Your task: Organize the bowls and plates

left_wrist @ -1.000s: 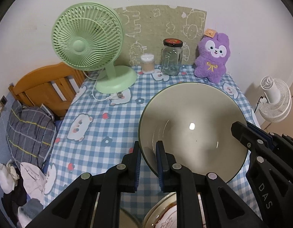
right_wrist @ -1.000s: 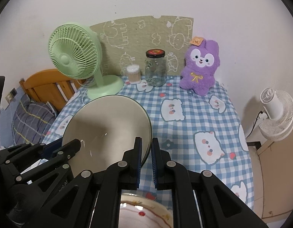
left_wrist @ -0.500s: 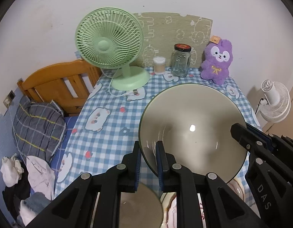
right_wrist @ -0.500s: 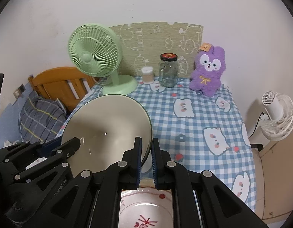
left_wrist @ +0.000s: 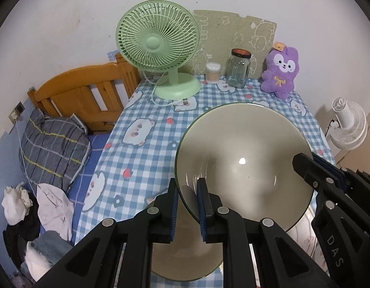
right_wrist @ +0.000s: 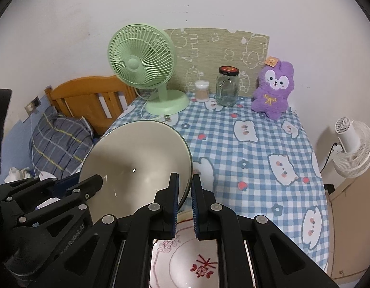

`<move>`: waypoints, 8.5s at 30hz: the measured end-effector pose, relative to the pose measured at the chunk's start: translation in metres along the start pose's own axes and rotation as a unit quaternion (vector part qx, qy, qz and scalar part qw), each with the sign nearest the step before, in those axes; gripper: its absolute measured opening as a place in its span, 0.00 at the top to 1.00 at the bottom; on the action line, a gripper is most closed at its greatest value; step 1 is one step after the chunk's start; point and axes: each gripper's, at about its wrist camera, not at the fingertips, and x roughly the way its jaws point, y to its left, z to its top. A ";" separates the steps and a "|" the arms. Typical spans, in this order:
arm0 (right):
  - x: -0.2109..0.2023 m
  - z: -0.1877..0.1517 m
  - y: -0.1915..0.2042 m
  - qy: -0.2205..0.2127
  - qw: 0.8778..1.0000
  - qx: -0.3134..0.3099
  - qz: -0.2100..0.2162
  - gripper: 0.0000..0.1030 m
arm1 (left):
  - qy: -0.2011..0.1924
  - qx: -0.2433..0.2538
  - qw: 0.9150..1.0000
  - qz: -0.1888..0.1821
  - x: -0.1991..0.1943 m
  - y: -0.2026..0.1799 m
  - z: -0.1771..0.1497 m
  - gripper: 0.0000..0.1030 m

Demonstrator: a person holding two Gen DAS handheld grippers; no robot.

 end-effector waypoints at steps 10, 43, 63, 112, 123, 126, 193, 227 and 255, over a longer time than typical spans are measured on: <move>-0.001 -0.019 0.019 0.011 1.000 0.002 0.010 0.88 | 0.001 0.002 1.000 0.005 -0.008 0.018 -0.020 0.88; 0.034 -0.074 0.055 0.069 0.997 0.009 0.034 0.88 | 0.021 -0.004 1.000 0.017 0.008 0.056 -0.071 0.88; 0.048 -0.076 0.057 0.074 0.997 0.003 0.036 0.84 | 0.021 0.004 1.000 0.004 0.030 0.062 -0.080 0.87; 0.126 -0.052 0.061 0.147 0.985 -0.034 0.087 0.24 | 0.055 0.017 0.997 -0.043 0.080 0.065 -0.070 0.25; 0.136 -0.057 0.055 0.141 0.985 -0.030 0.095 0.24 | 0.056 0.007 0.996 -0.064 0.087 0.064 -0.073 0.26; 0.137 -0.058 0.055 0.140 0.985 -0.027 0.097 0.25 | 0.052 0.004 0.996 -0.066 0.087 0.064 -0.074 0.26; 0.119 -0.053 0.066 0.130 0.988 0.003 0.078 0.49 | 0.045 -0.042 0.998 -0.029 0.074 0.057 -0.072 0.45; 0.129 -0.038 0.051 0.142 0.986 0.019 0.088 0.48 | 0.062 -0.039 0.997 -0.011 0.077 0.041 -0.049 0.47; 0.151 -0.044 0.034 0.150 0.984 0.043 0.086 0.36 | 0.065 -0.056 0.996 -0.038 0.100 0.046 -0.052 0.41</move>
